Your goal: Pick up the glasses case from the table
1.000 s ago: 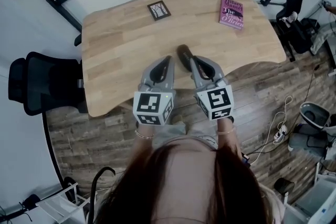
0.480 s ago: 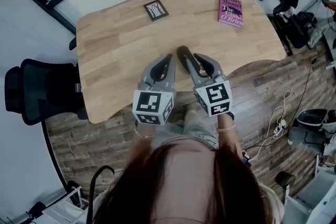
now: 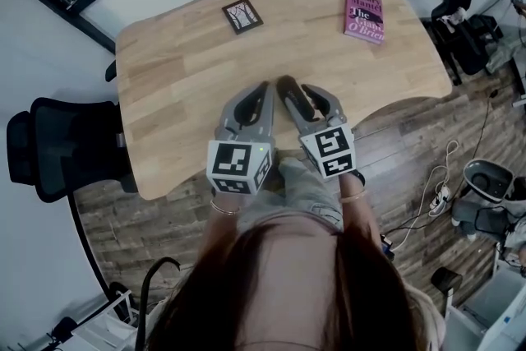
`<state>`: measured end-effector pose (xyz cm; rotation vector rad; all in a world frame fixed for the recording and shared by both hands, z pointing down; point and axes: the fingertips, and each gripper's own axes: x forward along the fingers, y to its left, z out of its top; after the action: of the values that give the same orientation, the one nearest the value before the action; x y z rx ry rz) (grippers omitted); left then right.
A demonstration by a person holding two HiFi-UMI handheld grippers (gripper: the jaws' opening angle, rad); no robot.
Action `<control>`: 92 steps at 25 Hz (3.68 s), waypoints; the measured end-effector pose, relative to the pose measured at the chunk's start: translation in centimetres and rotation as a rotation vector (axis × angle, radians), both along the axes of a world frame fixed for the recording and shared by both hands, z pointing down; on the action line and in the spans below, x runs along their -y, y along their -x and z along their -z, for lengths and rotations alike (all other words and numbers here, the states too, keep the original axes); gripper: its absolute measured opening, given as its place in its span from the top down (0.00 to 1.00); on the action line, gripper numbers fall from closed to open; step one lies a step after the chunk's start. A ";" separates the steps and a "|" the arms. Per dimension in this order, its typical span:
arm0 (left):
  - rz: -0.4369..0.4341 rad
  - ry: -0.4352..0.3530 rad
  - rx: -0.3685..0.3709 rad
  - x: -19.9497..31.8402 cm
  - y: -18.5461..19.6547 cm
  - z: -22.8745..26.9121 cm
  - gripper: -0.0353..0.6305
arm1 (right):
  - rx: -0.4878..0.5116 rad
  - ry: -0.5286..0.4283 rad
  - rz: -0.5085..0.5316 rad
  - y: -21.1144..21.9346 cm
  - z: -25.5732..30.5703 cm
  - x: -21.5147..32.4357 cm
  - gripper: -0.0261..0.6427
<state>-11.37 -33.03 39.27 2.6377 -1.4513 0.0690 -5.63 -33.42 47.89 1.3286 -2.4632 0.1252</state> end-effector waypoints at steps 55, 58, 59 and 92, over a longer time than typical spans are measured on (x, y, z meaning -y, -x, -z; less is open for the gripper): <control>0.119 0.219 0.060 9.2 -1.7 -8.9 0.93 | -0.223 0.521 0.115 -0.6 -22.7 6.5 0.41; 0.124 0.226 0.061 9.1 -1.7 -9.1 0.93 | -0.226 0.547 0.101 -0.7 -23.5 6.5 0.41; 0.126 0.227 0.062 9.1 -1.6 -9.2 0.93 | -0.222 0.555 0.097 -0.7 -23.7 6.5 0.41; 0.137 0.167 0.030 6.8 -0.6 -6.8 0.93 | -0.067 0.524 0.024 -0.8 -20.0 5.4 0.42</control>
<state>-10.77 -39.85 46.07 2.4096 -1.5581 0.2080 -4.81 -38.86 67.85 1.0508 -2.1757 0.6573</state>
